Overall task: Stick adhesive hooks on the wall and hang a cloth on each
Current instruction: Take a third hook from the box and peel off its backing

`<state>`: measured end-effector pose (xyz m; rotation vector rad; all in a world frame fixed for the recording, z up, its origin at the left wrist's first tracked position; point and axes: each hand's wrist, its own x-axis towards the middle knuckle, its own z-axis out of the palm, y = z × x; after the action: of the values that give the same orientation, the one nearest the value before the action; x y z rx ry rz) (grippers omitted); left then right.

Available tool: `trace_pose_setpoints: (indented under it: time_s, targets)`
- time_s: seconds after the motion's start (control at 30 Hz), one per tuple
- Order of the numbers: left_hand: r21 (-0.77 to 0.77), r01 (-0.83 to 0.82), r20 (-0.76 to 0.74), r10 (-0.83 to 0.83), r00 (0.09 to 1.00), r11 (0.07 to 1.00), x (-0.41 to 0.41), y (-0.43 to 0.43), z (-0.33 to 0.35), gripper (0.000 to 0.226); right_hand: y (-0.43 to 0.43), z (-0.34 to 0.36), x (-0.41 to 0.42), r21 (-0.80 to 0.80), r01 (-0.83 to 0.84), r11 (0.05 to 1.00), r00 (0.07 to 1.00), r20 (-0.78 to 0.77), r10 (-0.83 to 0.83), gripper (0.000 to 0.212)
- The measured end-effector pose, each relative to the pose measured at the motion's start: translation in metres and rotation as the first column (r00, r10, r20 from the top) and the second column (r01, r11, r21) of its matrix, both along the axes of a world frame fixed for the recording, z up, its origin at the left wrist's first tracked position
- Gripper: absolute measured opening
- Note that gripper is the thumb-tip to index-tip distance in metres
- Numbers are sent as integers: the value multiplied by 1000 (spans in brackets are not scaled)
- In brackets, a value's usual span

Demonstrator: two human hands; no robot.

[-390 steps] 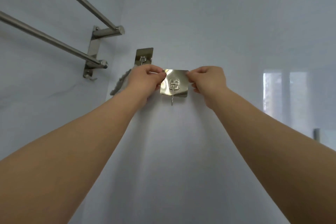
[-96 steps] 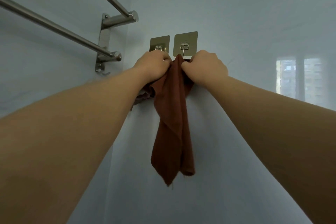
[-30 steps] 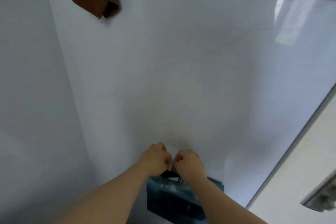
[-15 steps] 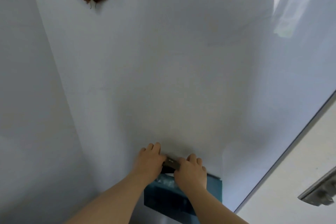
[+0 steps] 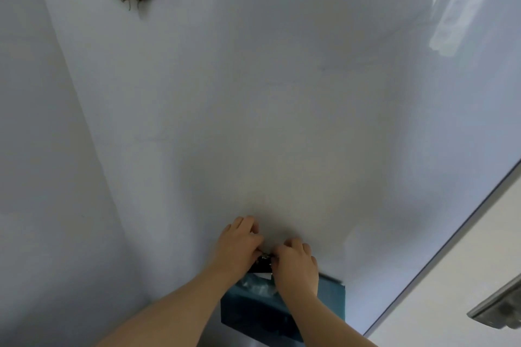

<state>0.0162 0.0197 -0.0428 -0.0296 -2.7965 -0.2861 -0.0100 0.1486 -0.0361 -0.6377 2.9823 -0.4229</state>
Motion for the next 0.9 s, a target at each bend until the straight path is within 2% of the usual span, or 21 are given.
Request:
trace_pose_setpoints:
  time_s: [0.1, 0.2, 0.37, 0.47, 0.53, 0.73, 0.8, 0.9]
  targets:
    - [95, 20, 66, -26, 997, 995, -1, -2, 3, 20, 2, -1, -1, -15, -17, 1000, 1000, -26, 16, 29]
    - [144, -4, 170, -21, 985, 990, -1, -8, 6, 28, 4, 1, -1, -42, -12, 999, 998, -54, 10, 26]
    - [265, -31, 184, -19, 983, 964, 0, -10, 8, 30, 7, 5, -5, -154, -4, 988, 997, -75, -8, 25]
    - [476, -108, 166, 31, 986, 873, 0, -12, 13, 22, 4, 6, -7, -288, 0, 958, 999, -39, -12, 24]
    - [556, -124, 148, 49, 988, 822, -1, -13, 19, 17, 2, 11, -7, -403, 31, 915, 999, 27, -22, 21]
    - [575, -161, 145, 94, 985, 802, 0, -11, 30, 20, -4, 18, -7, -483, 73, 873, 993, 115, -20, 17]
    - [668, -208, 131, 163, 978, 715, 1, -7, 31, 18, -4, 19, -7, -536, 125, 835, 987, 156, -48, 17]
    - [850, -273, 183, 234, 955, 451, 3, -4, 37, 21, -4, 24, -5, -611, 150, 777, 986, 154, -69, 15]
